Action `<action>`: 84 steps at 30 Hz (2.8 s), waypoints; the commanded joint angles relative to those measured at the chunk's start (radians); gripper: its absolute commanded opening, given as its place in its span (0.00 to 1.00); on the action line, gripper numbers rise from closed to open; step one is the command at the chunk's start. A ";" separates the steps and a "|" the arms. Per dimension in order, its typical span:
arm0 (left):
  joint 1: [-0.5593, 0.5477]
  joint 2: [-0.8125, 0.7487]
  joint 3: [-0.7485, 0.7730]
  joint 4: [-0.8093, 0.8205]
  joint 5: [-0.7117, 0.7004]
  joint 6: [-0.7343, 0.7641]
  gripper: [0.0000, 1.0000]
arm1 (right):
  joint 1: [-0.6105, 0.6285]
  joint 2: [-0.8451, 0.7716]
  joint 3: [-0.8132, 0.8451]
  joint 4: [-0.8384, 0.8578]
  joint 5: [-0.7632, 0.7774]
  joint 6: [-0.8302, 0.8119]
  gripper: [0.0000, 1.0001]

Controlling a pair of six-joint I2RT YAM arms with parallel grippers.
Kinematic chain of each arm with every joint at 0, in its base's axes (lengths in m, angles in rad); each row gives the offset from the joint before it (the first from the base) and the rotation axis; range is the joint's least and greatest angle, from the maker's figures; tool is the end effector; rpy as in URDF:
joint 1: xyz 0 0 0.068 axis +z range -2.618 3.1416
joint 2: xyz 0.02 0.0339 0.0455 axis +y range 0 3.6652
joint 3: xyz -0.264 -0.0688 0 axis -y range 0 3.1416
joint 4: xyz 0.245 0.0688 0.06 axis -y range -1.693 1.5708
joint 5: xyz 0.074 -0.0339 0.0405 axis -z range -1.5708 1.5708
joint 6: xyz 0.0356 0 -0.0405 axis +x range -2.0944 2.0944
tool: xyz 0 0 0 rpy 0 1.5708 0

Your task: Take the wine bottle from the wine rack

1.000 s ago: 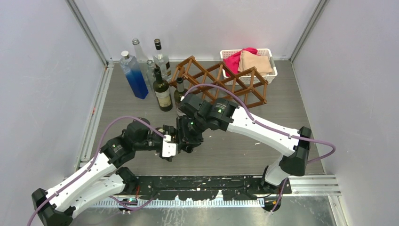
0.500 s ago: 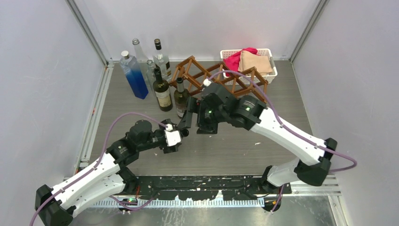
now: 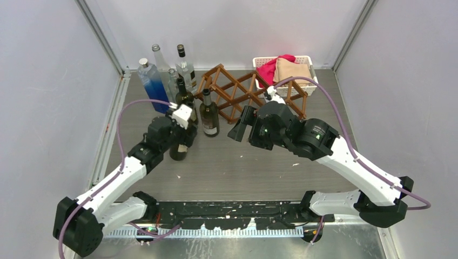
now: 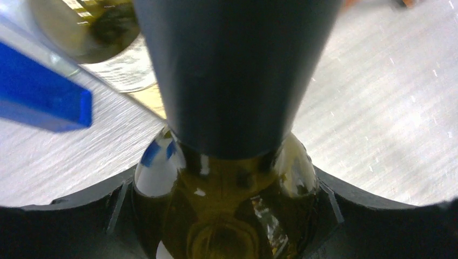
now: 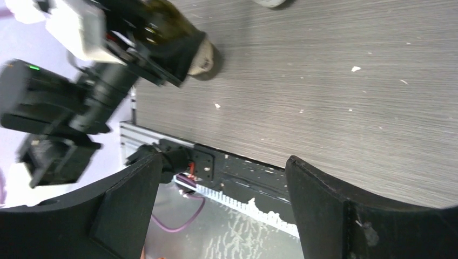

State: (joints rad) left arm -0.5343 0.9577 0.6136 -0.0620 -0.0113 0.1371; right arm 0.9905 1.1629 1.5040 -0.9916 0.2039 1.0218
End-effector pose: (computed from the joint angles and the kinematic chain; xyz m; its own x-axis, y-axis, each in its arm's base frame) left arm 0.1892 -0.1115 0.2600 -0.2684 0.3176 -0.9094 0.5420 0.8302 0.1300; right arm 0.1227 0.1739 0.4284 -0.7965 0.3087 -0.5199 -0.0980 0.7825 0.6149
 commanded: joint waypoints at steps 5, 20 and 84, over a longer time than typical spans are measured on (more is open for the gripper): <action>0.125 0.043 0.136 0.194 0.057 -0.227 0.00 | -0.004 -0.032 -0.068 0.017 0.101 -0.013 0.87; 0.128 0.056 -0.085 0.540 0.206 -0.081 0.00 | -0.003 -0.064 -0.128 0.037 0.162 -0.009 0.84; 0.852 0.053 0.627 -0.710 0.764 0.063 0.94 | -0.165 -0.208 -0.389 0.081 0.495 -0.221 1.00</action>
State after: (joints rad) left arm 0.1627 0.9718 1.2915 -0.6624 0.5568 0.1150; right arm 0.8867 1.0149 1.2194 -0.9997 0.5720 0.8444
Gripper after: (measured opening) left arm 0.950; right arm 0.996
